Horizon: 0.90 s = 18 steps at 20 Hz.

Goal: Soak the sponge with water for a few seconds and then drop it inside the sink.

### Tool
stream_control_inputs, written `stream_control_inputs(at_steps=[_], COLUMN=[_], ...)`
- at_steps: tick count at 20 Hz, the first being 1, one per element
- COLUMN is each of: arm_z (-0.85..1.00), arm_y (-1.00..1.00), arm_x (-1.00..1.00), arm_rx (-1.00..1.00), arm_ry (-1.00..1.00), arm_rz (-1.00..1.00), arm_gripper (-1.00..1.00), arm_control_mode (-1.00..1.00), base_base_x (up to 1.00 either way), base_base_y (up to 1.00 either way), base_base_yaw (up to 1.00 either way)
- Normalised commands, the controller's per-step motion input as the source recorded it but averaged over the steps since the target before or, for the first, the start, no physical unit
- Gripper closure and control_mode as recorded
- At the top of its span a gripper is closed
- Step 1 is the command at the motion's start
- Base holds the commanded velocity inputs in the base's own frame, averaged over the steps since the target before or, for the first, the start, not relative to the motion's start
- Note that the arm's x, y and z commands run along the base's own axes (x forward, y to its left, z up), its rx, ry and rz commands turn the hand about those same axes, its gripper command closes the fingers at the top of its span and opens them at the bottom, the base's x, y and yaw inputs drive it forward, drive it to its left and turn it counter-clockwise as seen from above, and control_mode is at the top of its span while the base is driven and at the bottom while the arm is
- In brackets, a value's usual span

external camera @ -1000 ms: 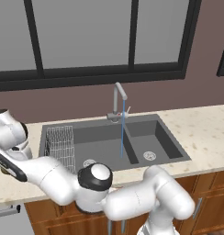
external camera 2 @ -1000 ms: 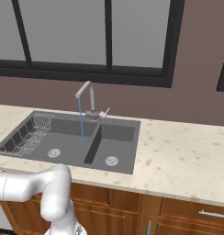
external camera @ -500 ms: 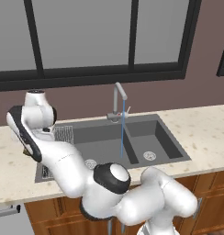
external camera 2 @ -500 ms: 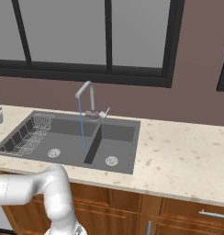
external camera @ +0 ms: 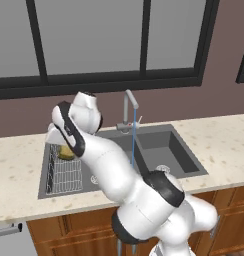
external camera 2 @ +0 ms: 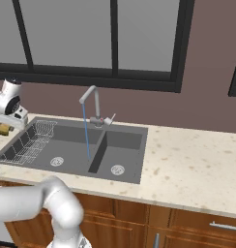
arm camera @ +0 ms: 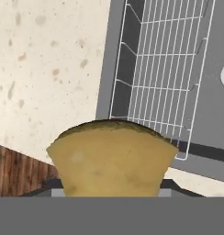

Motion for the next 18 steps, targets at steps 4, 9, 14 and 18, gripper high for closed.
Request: stream_control_inputs(at_steps=[4,9,14,18], arm_z=[0.33,0.07,0.00,0.04], arm_y=[-0.57,-0.27,-0.32,-0.41], arm_x=[0.04,0.00,0.00,0.00], arm_rx=[0.12,0.01,-0.04,-0.04], arm_ry=[-0.15,-0.25,-0.23,-0.19], arm_rz=[0.28,0.25,0.15,0.08], arm_gripper=[1.00,1.00,1.00,1.00], arm_control_mode=[-1.00,-1.00,-1.00,-1.00], base_base_x=[0.00,0.00,0.00,0.00], base_base_y=[0.00,0.00,0.00,0.00], base_base_yaw=[0.00,0.00,0.00,0.00])
